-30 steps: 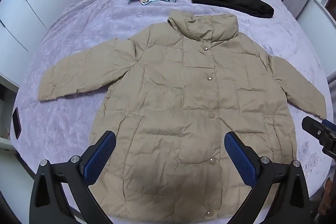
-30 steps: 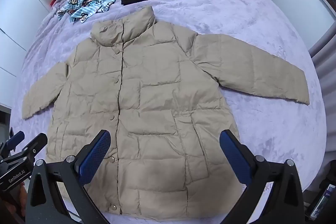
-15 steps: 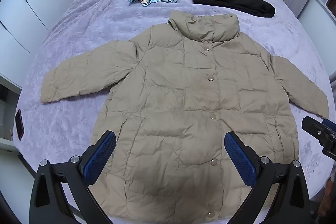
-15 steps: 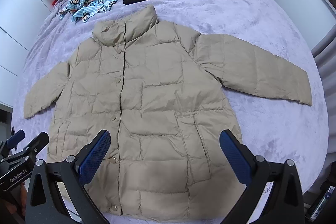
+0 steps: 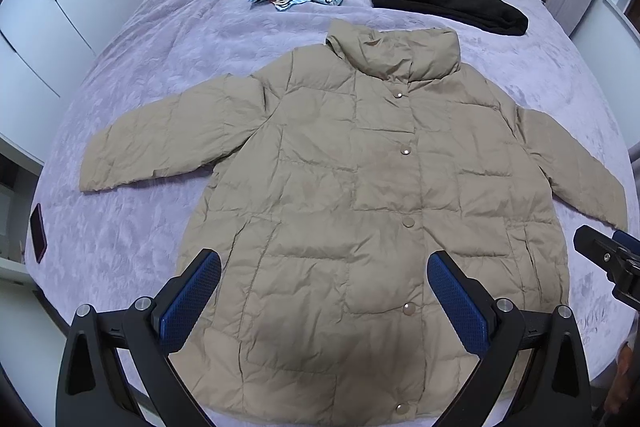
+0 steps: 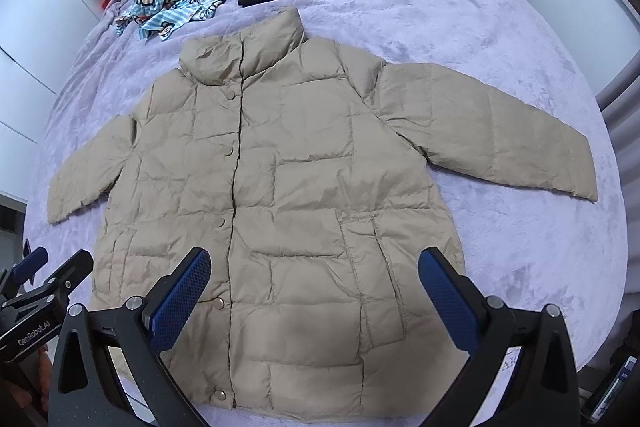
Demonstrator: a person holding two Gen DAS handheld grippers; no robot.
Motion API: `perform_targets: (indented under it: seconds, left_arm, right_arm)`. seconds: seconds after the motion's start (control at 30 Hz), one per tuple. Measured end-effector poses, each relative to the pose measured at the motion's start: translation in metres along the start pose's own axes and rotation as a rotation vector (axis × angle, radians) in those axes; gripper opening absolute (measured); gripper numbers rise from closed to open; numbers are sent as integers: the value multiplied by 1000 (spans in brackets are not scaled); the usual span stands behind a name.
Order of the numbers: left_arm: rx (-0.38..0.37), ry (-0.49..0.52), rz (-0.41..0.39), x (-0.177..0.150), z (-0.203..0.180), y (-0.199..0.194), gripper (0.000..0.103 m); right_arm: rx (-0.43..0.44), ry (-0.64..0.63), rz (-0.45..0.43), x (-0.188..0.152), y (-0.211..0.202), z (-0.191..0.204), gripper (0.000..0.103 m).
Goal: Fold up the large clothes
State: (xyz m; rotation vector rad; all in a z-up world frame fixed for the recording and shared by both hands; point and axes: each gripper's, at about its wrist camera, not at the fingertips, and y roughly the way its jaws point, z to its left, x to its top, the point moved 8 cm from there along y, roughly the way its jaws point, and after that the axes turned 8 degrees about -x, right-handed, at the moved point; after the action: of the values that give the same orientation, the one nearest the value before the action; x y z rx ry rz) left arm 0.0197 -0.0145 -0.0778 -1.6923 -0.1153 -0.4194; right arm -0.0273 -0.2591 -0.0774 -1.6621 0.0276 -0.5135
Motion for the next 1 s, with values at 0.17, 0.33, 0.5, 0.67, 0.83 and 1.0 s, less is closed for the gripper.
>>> perform_targets:
  seconds: [0.17,0.33,0.5,0.67,0.83,1.0]
  left_arm:
    - [1,0,1,0,0,0,103]
    - [9,-7,5,-1,2,-1,103]
    - [12,-7,5,-2,3,-2,103]
    - [12,-8,6,-2,3,-3,103]
    - [13,-7,6,-2,2,-2,103]
    - [14,-7,7,-2,2,-2,103]
  right_arm:
    - [2,2,1,0,-1,1,103]
    - [6,2,-4,0,-3,4,103]
    - [7,0,-4,1,-4,5,103]
    - [8,2,-4,1,-4,4,103]
    - [8,2,-4,0,-3,4,103]
    - [8,4,-5,0,-3,3,103]
